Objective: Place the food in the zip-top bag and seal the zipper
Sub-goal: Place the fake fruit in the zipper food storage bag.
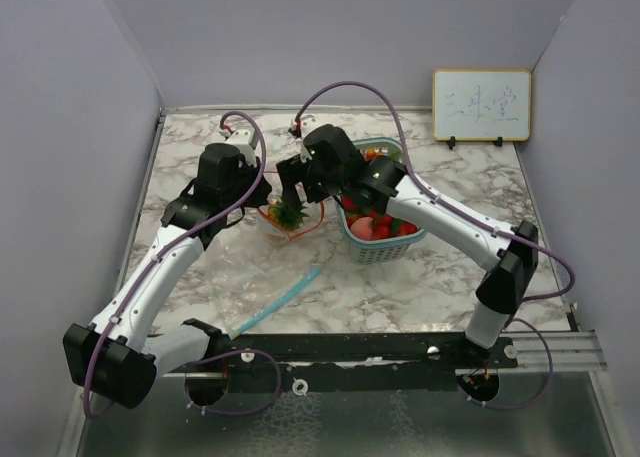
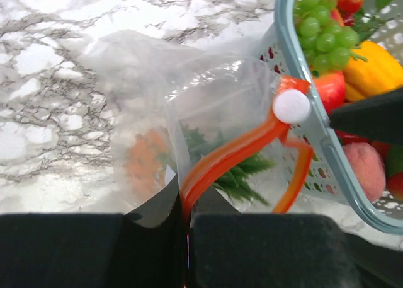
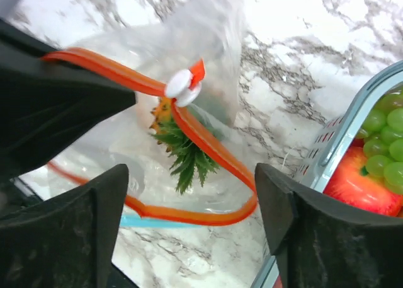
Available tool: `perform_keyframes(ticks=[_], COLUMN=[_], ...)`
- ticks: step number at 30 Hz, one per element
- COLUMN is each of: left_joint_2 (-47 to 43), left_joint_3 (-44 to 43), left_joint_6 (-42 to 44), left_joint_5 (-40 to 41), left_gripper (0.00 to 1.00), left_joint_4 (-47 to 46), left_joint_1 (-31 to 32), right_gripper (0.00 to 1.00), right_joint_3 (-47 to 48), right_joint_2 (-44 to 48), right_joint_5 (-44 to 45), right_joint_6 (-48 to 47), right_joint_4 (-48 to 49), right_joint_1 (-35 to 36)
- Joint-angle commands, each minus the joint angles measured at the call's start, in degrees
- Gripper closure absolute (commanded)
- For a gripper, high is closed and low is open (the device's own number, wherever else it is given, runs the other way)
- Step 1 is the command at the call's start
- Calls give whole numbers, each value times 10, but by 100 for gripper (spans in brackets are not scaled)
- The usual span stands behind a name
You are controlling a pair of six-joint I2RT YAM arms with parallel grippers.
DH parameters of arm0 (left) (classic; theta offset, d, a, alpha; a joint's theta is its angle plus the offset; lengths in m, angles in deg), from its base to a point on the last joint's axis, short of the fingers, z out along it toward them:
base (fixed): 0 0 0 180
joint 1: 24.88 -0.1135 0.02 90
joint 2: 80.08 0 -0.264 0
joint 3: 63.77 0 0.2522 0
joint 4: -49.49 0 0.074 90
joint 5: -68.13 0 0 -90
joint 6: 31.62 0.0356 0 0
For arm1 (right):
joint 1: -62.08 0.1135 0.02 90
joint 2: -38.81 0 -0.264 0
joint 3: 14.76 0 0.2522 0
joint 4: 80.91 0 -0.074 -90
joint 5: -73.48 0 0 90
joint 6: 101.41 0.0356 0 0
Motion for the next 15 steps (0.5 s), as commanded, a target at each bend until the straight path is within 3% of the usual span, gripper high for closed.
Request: perform_keyframes(ticks=[1, 8, 15], left_joint_2=[22, 37, 25], left_joint_3=[-8, -39, -72], left_joint_6=[-38, -58, -61], left_joint_5=[57, 78, 75], left_gripper=[100, 100, 100], left_joint_4=[15, 4, 7], left_joint_1=[2, 2, 2], right_gripper=[16, 17, 21], right_joint_3=[-8, -64, -137], right_joint_2=[70, 134, 127], right_joint_5=[-5, -17, -35], right_joint_6=[-27, -29, -5], right_joint_4=[57, 64, 59], right_joint_1=[2, 2, 2])
